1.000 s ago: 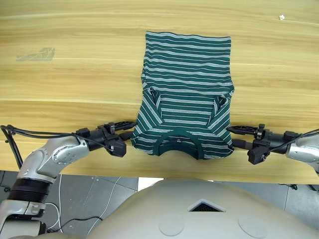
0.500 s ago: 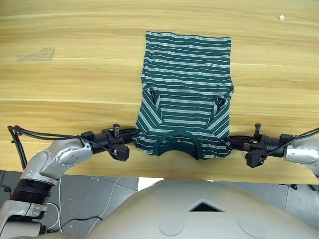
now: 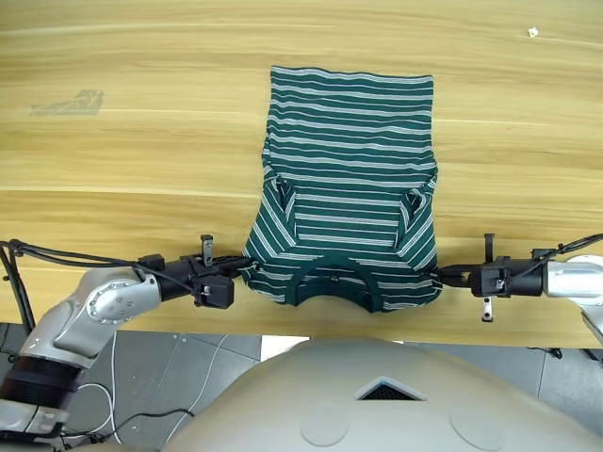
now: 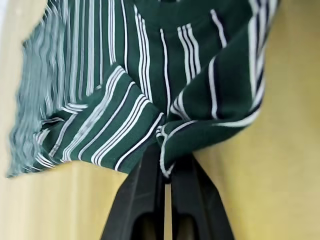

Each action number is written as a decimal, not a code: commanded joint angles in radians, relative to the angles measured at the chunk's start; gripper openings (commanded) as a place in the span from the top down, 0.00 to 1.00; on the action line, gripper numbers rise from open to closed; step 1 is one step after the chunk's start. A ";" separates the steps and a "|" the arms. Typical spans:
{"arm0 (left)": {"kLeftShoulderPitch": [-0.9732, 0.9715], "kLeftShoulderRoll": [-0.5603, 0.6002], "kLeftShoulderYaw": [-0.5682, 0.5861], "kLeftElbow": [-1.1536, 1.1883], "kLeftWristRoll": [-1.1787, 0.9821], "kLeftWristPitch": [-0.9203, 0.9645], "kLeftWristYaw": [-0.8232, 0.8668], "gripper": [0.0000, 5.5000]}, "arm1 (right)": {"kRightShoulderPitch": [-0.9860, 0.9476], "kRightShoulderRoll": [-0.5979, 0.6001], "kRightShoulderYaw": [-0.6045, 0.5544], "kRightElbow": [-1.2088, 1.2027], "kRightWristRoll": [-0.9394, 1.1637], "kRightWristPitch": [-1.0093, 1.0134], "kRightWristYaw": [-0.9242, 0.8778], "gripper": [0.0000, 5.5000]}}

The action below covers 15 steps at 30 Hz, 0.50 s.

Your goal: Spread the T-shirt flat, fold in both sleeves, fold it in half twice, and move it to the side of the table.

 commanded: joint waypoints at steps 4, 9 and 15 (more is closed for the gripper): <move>0.369 0.100 0.313 -0.342 -0.348 0.267 -0.220 1.00 | 0.136 -0.142 -0.153 -0.219 0.252 0.298 0.155 1.00; 0.536 0.043 0.503 -0.448 -0.437 0.343 -0.353 1.00 | 0.230 -0.124 -0.286 -0.275 0.332 0.375 0.207 1.00; 0.315 0.052 0.457 -0.399 -0.446 0.436 -0.374 1.00 | 0.034 -0.043 -0.307 -0.170 0.268 0.405 0.238 1.00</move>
